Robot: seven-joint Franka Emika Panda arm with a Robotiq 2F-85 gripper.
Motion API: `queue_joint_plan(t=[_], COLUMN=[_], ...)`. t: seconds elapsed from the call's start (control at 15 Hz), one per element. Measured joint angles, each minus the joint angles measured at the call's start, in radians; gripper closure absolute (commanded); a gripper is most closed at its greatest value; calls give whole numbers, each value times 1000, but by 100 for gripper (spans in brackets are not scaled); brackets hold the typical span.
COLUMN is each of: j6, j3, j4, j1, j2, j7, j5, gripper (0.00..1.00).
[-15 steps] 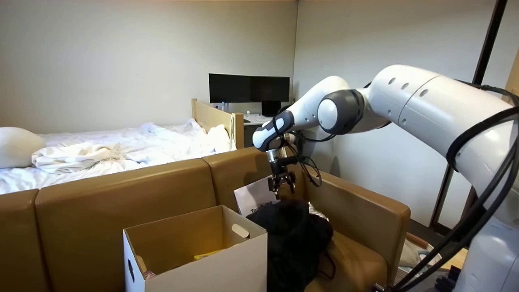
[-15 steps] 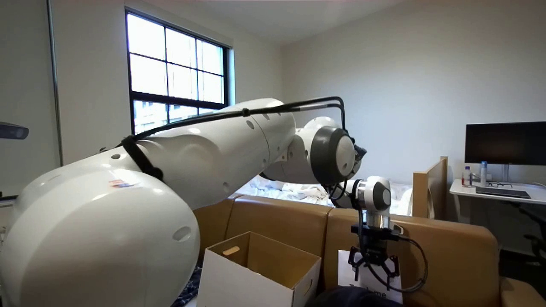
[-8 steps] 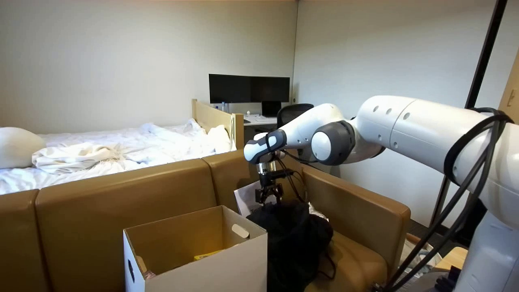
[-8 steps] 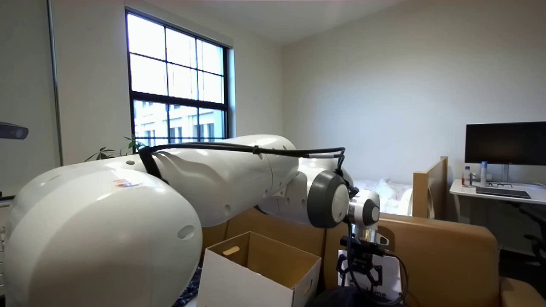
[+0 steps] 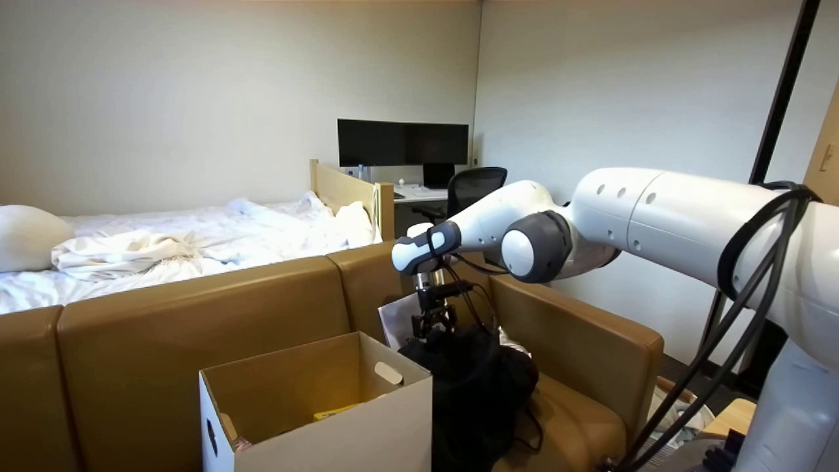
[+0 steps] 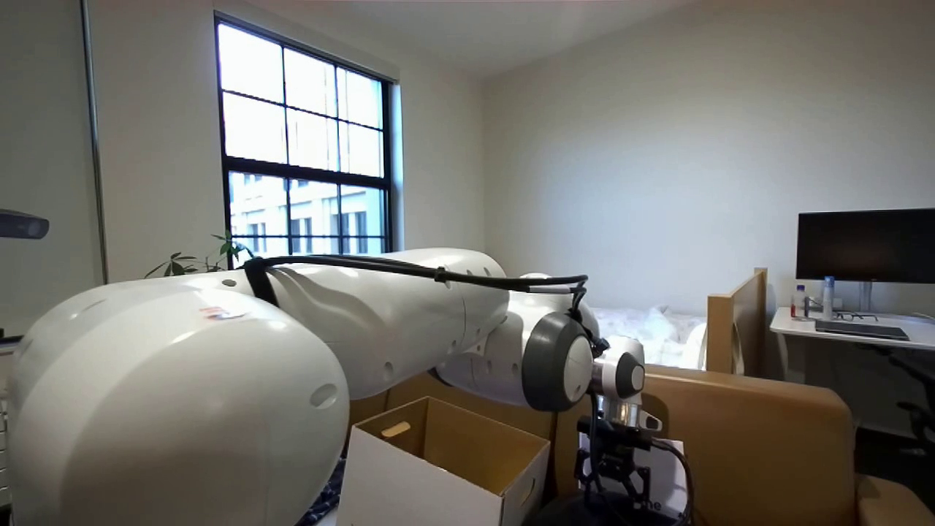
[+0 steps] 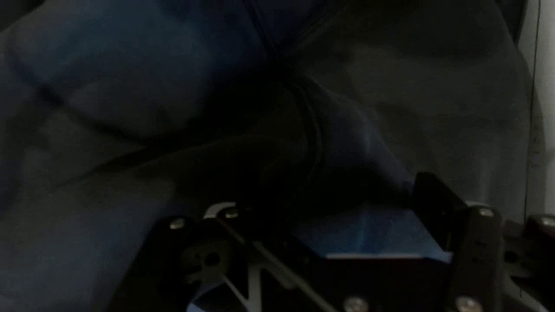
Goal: Put the black object inside the box
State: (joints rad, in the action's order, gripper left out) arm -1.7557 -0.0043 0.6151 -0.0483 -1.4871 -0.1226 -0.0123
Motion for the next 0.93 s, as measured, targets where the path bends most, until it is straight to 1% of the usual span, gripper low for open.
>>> queue_joint_plan(t=[0.53,0.67,0.8,0.87,0.93], j6=[30,44,75,98,140], j3=[0,0,-3,-6,-8], j4=[-1,-3,-12,-20,-35], j1=[0,0,0,0,0], j2=[0,0,0,0,0], j7=[1,1,6,12,13], j5=[0,0,0,0,0], gripper=[93,98,99,96,95])
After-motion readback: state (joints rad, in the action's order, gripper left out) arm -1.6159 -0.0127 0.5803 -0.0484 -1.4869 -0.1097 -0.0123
